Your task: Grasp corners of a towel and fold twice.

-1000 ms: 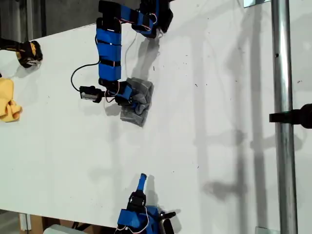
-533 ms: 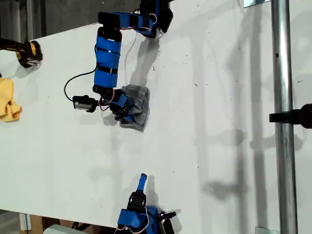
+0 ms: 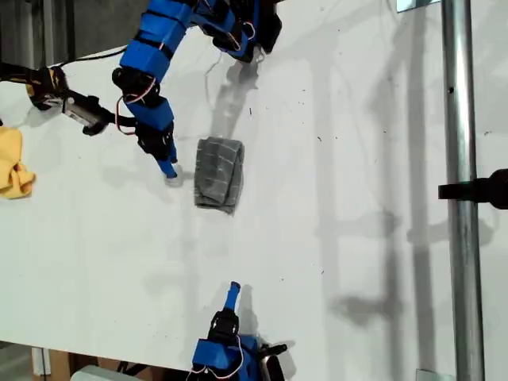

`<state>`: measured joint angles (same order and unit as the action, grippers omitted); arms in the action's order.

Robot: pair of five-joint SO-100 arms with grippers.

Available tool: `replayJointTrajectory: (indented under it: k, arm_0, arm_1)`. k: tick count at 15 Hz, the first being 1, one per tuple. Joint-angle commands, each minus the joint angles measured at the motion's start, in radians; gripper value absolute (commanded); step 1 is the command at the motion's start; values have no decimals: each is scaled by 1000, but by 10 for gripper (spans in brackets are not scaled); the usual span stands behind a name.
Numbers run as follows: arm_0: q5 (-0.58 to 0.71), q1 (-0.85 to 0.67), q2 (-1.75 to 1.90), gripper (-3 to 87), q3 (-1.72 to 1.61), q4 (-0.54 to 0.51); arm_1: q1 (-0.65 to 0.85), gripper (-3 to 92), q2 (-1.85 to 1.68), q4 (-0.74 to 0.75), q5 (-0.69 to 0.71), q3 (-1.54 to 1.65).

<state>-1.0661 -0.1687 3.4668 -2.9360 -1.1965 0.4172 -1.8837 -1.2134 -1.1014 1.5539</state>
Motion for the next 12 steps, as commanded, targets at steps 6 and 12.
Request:
replayJointTrajectory:
  k: [6, 12]
  arm_0:
    - [-58, 31, 8, 31, -127, 202]
    - [-703, -35, 8, 30, -181, -92]
  arm_1:
    - [-112, 9, -1043, -18, -229, 1015]
    - [-202, 122, -1402, -202, -469, 1348]
